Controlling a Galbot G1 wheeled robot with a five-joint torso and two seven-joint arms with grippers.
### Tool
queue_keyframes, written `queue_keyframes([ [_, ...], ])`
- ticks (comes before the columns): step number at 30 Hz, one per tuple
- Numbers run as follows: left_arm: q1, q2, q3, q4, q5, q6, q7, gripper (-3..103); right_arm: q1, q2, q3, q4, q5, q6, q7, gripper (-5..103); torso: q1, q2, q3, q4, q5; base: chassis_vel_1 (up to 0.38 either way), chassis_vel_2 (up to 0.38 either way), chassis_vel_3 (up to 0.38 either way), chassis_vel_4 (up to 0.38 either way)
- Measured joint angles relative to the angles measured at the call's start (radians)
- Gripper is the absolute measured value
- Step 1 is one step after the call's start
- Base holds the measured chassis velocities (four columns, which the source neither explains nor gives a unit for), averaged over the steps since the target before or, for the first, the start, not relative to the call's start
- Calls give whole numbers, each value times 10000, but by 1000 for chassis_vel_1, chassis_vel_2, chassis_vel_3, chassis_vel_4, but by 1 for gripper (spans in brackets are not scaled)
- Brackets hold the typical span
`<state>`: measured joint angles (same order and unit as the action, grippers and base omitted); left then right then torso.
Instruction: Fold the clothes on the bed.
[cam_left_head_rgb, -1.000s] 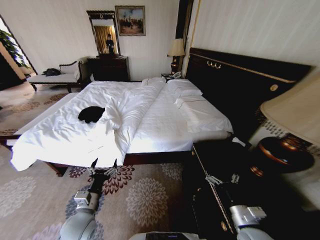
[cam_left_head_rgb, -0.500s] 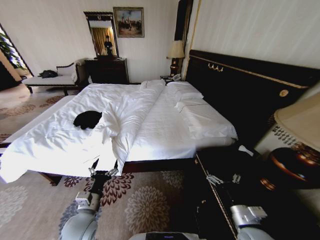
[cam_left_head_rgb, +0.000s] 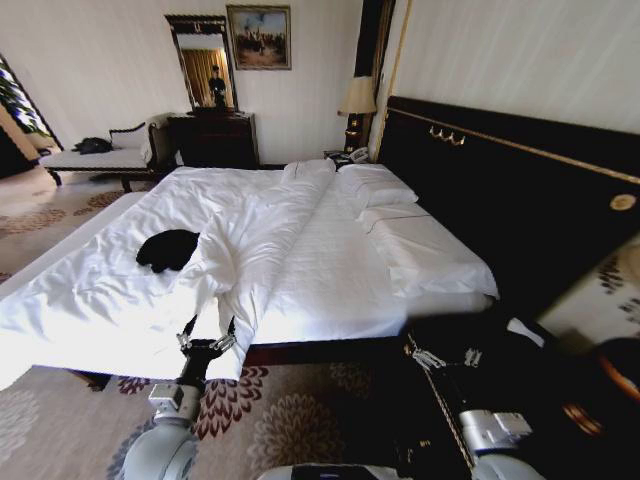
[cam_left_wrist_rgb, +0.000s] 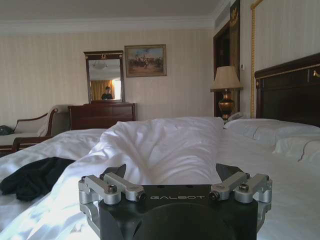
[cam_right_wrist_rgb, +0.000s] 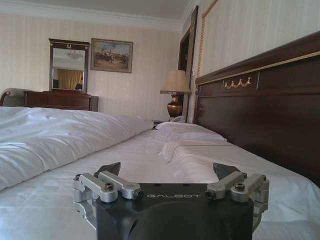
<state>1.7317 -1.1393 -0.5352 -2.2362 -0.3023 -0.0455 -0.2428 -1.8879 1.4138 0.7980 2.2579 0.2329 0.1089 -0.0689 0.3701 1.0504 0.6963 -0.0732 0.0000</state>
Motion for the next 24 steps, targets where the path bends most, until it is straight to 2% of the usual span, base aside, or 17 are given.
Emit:
queue_keyframes([
  [24, -3, 24, 28, -95, 17, -225, 107, 100, 112, 81, -82, -49, -13, -86, 102, 100, -1, -1, 0, -1, 0, -177, 179, 173, -179],
])
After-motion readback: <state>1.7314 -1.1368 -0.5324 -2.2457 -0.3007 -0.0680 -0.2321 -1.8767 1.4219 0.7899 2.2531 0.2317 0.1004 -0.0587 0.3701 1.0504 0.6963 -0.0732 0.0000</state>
